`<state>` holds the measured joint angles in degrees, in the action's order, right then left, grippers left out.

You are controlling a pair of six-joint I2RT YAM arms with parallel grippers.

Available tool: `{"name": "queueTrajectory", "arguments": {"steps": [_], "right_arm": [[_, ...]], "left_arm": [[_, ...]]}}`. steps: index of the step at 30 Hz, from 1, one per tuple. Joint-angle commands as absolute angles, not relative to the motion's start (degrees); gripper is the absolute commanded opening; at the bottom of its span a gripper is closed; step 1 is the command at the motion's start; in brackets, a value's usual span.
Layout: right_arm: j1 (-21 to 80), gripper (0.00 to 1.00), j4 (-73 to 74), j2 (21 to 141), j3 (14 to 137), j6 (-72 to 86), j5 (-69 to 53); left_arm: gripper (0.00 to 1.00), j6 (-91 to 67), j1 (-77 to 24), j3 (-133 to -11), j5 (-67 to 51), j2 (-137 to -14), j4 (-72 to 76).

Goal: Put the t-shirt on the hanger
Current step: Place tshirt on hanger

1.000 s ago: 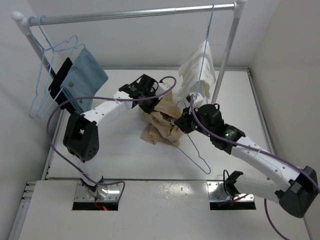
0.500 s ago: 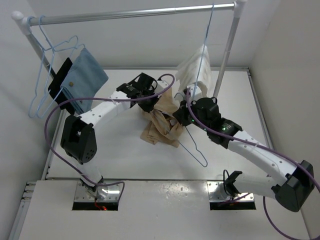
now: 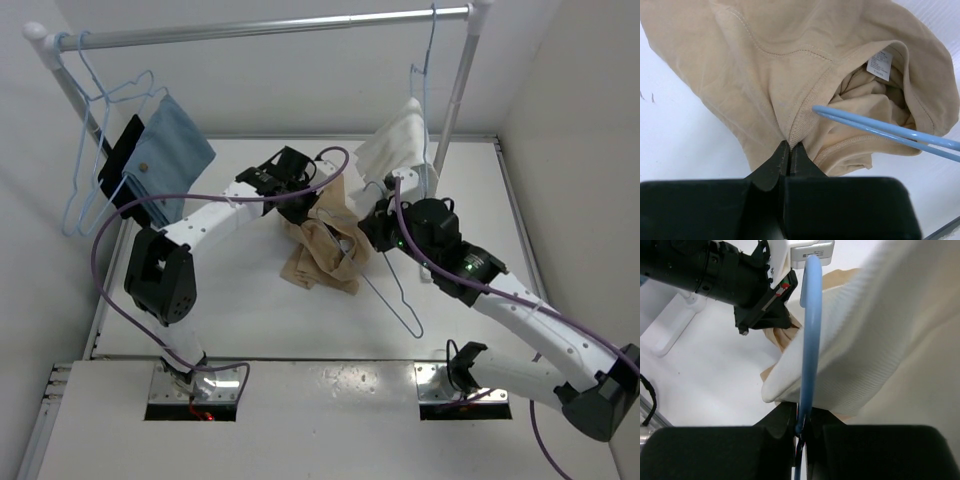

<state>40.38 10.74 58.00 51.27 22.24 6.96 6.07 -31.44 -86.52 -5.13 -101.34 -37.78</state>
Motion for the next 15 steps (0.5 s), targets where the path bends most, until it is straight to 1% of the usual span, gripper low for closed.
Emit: {"name": "queueTrajectory", "arguments": {"steps": [1, 7, 10, 15], "right_arm": [[40.6, 0.00, 6.9, 58.4, 51.3, 22.2, 9.3], [40.6, 0.00, 5.4, 62.7, 50.8, 18.7, 8.3], [40.6, 0.00, 5.4, 62.7, 49.8, 18.7, 7.7], [40.6, 0.00, 3.3, 60.1, 43.3, 20.6, 7.2]], "left_arm": [[0.01, 4.1, -31.2, -88.7, -5.6, -101.2, -36.5], [0.01, 2.4, -31.2, -89.3, -7.6, -101.2, -35.9], [0.01, 1.2, -31.2, -90.9, -7.6, -102.7, -35.9], [0.01, 0.7, -31.2, -91.4, -5.3, -104.1, -34.9]]}}
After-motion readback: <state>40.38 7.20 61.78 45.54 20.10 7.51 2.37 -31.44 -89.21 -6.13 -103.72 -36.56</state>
